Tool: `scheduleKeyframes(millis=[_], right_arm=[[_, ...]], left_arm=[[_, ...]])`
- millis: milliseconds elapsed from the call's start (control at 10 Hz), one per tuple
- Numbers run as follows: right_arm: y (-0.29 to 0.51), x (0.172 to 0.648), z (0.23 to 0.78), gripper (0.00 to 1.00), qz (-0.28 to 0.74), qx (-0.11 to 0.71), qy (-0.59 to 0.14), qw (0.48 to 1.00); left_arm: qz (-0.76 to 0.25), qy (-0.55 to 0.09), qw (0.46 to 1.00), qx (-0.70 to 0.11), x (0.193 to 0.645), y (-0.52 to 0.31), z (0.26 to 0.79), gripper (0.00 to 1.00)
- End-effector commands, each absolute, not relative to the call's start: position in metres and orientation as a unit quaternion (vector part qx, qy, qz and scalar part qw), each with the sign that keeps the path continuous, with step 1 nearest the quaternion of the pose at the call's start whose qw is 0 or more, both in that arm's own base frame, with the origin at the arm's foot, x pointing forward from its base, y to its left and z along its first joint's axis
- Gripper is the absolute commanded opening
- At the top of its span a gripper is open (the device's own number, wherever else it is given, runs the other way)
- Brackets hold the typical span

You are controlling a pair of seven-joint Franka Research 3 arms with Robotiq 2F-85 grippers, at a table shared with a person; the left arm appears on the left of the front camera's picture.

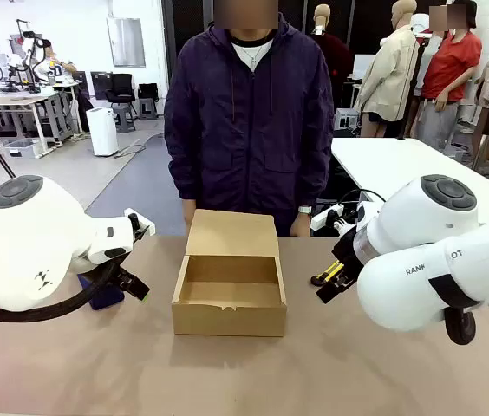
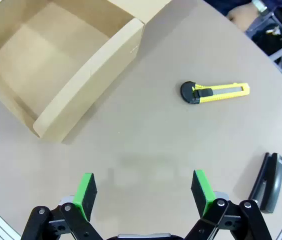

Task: Pack the items into the box.
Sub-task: Pick up the item indicated by the person and place it inside the Mailer Box.

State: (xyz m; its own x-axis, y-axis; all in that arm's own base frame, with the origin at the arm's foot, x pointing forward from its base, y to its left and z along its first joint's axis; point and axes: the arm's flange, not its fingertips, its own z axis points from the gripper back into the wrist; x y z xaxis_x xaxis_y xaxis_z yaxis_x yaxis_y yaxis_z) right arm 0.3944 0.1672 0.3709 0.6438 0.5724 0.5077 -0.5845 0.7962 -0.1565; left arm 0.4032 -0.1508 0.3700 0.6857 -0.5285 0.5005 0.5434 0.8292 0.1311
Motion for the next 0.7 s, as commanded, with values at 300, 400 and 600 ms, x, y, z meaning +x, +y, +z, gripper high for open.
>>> scheduleKeyframes(millis=[300, 400, 600], right_arm=[[0.1672, 0.3944, 0.3709, 1.0, 0.319, 0.011, -0.276, 0.906], [0.1672, 0.3944, 0.3709, 1.0, 0.319, 0.011, -0.276, 0.906], [0.1672, 0.3944, 0.3709, 1.0, 0.319, 0.011, -0.276, 0.906]], left_arm=[[-0.292, -0.268, 0.918, -0.014, 0.4032, -0.1508, 0.3701, 1.0], [-0.292, -0.268, 0.918, -0.014, 0.4032, -0.1508, 0.3701, 1.0], [-0.292, -0.268, 0.918, -0.014, 0.4032, -0.1508, 0.3701, 1.0]])
